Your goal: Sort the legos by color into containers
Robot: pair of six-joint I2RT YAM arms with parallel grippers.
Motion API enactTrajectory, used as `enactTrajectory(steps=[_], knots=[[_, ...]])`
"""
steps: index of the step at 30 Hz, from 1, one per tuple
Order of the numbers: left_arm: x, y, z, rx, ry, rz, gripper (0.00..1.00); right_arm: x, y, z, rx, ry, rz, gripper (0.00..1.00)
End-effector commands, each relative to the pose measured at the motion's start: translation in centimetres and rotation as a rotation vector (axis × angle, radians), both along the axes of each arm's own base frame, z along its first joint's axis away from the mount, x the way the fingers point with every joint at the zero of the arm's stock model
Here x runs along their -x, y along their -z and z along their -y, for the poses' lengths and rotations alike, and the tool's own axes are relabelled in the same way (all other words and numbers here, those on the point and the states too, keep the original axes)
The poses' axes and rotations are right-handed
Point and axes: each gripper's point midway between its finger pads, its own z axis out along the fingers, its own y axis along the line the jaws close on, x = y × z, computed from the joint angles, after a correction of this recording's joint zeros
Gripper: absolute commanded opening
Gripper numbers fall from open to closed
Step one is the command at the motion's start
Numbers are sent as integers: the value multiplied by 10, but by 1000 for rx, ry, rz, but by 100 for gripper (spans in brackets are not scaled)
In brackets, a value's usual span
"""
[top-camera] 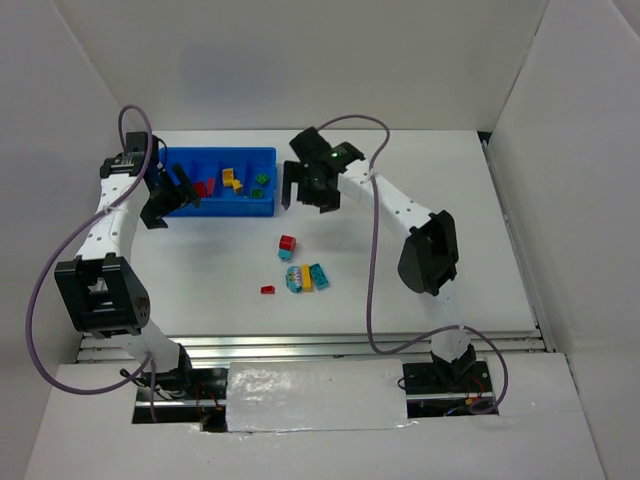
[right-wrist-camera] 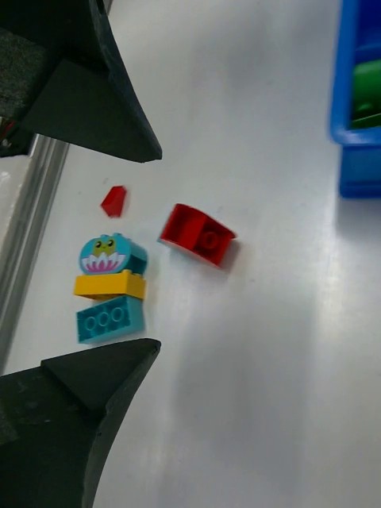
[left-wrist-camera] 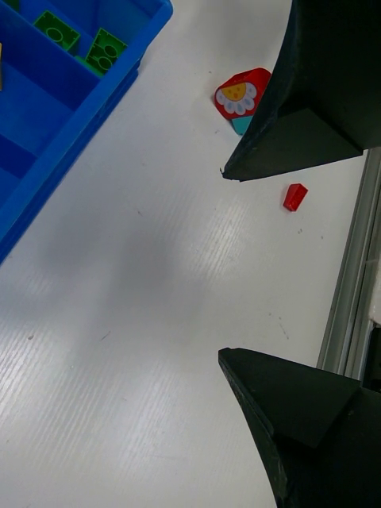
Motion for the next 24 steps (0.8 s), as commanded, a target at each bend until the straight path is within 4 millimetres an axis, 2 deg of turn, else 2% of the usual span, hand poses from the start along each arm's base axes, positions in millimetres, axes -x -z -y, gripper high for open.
enactTrajectory(steps=[1, 4, 9, 12, 16, 21, 24], knots=[[-2, -6, 5, 19, 1, 9, 100, 21, 10, -11, 49, -37, -36, 99], [-3, -4, 8, 30, 9, 12, 99, 14, 45, -18, 100, -41, -86, 100], [-4, -1, 4, 15, 5, -4, 99, 18, 73, -34, 80, -75, -149, 95], [-4, 0, 5, 18, 6, -3, 100, 23, 79, -44, 58, -97, -149, 91], [-3, 4, 5, 18, 8, -11, 99, 30, 99, -51, 44, -130, -206, 86], [1, 4, 4, 9, 7, -4, 100, 30, 97, -66, -22, -173, -206, 82], [2, 5, 4, 6, 10, -7, 100, 33, 104, -68, -33, -181, -235, 81]])
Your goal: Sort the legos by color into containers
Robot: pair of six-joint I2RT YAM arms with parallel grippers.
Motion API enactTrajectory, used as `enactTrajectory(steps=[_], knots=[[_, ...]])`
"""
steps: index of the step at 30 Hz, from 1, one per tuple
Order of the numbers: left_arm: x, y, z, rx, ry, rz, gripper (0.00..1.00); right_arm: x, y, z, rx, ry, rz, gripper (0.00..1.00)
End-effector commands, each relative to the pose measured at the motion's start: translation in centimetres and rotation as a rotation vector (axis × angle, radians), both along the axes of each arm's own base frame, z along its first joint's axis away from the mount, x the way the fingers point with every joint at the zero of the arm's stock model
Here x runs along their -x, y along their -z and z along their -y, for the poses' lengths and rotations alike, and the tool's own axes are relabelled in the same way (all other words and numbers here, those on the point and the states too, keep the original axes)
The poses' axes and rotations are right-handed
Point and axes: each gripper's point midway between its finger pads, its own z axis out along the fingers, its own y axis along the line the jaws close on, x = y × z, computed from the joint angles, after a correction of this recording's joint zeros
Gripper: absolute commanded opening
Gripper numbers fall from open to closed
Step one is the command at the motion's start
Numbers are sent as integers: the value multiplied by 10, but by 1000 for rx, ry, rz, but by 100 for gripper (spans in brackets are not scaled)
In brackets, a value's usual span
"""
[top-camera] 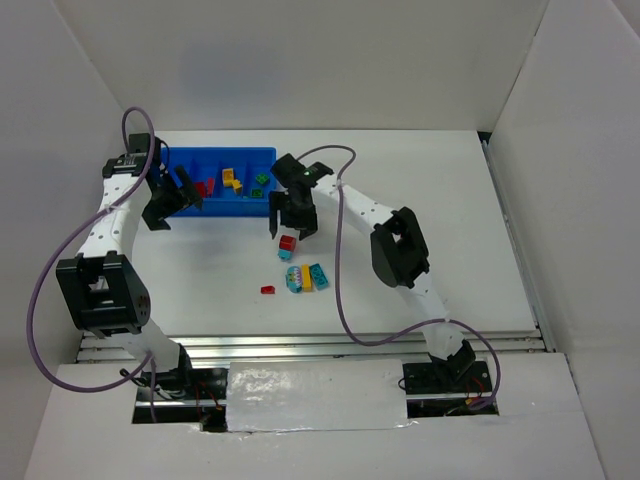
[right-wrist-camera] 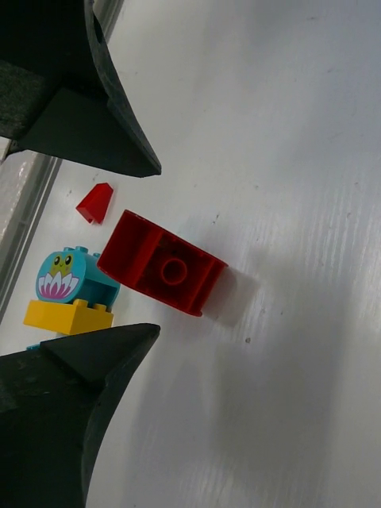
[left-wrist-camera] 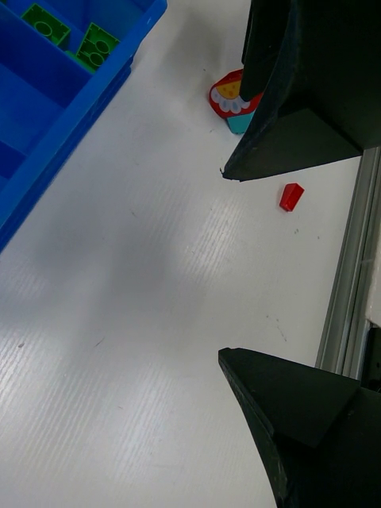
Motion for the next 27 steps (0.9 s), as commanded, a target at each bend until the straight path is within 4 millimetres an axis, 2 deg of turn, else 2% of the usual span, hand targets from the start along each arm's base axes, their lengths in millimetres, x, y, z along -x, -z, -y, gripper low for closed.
enactTrajectory(steps=[1, 8, 13, 14, 19, 20, 21, 22, 23, 24, 25, 26, 27], knots=[[0, -4, 0, -11, 0, 19, 100, 1, 7, -15, -50, -35, -16, 81], [0, -3, 0, -9, 1, 16, 99, 2, 19, -9, -56, -22, -68, 61], [-2, -4, -1, -10, 3, 19, 100, -5, 7, -2, -91, 20, -45, 51], [-2, -4, 0, -8, 2, 19, 99, -7, 9, 5, -93, 47, -55, 47], [-6, -3, 3, 13, 16, 22, 100, -24, -8, 19, -176, 132, -35, 29], [-9, -4, 5, 20, 22, 34, 100, -24, -12, 23, -186, 148, -36, 23], [-11, -5, 9, 35, 41, 44, 100, -29, -16, 29, -198, 163, -27, 17], [-13, -8, 17, 67, 67, 61, 99, -31, -15, 33, -208, 181, -24, 2], [-18, -12, 23, 85, 90, 91, 100, -32, -30, 35, -240, 181, -3, 0], [-22, -17, 32, 108, 124, 117, 99, -37, -37, 43, -266, 197, 9, 0], [-25, -21, 40, 140, 155, 141, 100, -45, -47, 42, -315, 199, 48, 0], [-33, -32, 63, 232, 234, 198, 99, -35, -57, 50, -357, 213, 37, 0], [-36, -35, 76, 287, 275, 219, 100, -42, -65, 64, -400, 242, 50, 0]])
